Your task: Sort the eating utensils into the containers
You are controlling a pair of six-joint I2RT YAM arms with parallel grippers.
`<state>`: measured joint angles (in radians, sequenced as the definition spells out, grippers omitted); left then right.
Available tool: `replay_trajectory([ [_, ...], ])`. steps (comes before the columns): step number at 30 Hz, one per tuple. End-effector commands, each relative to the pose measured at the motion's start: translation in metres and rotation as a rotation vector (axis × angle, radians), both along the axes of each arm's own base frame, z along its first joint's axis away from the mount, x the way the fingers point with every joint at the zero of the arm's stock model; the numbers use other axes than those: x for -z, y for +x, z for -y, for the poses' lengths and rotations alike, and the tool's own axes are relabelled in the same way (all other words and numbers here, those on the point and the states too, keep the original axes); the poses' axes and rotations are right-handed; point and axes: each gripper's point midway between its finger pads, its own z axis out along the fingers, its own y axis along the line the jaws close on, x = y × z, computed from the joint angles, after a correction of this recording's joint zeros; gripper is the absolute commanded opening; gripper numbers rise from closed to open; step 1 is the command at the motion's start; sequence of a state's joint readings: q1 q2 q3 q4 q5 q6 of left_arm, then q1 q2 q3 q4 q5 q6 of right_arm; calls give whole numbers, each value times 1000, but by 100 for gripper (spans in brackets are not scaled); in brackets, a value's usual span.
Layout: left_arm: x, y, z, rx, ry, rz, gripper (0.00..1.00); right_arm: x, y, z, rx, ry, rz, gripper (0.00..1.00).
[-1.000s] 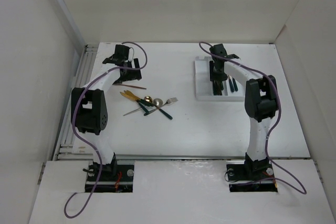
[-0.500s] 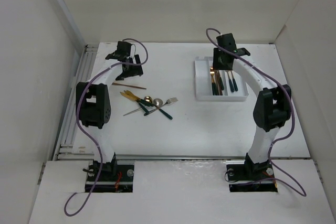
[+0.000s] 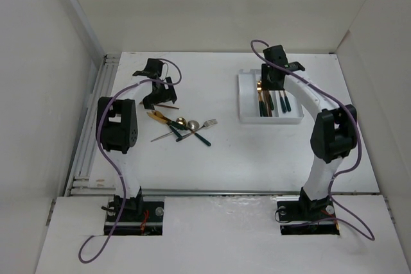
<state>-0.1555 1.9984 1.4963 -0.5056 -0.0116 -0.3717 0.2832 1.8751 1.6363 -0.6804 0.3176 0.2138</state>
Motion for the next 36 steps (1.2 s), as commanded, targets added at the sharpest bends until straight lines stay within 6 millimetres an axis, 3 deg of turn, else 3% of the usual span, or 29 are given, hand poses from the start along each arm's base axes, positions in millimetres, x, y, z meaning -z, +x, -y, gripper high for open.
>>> replay_trajectory([
  [1,-13,17,0,-18,-3,38,86,-18,-10,6,25,-18,41,50],
  [5,-5,19,1,-18,0,22,87,-18,-15,8,25,-19,38,50],
  [7,12,14,-2,-23,16,-17,87,-15,-17,10,31,-30,31,50],
  [11,24,8,-1,-9,14,-49,87,-13,-21,16,47,-52,29,50],
  [18,29,21,-2,6,32,-46,86,-14,-29,18,47,-53,26,50],
  [25,17,24,-4,18,45,-16,86,-14,-31,19,54,-47,27,49],
  [30,31,25,-4,19,49,-43,86,-14,-31,17,55,-34,27,49],
  [33,34,22,-4,19,50,-52,80,-14,-31,17,55,-34,27,49],
  [36,37,14,-3,25,40,-69,66,-17,-33,19,60,-41,29,49],
])
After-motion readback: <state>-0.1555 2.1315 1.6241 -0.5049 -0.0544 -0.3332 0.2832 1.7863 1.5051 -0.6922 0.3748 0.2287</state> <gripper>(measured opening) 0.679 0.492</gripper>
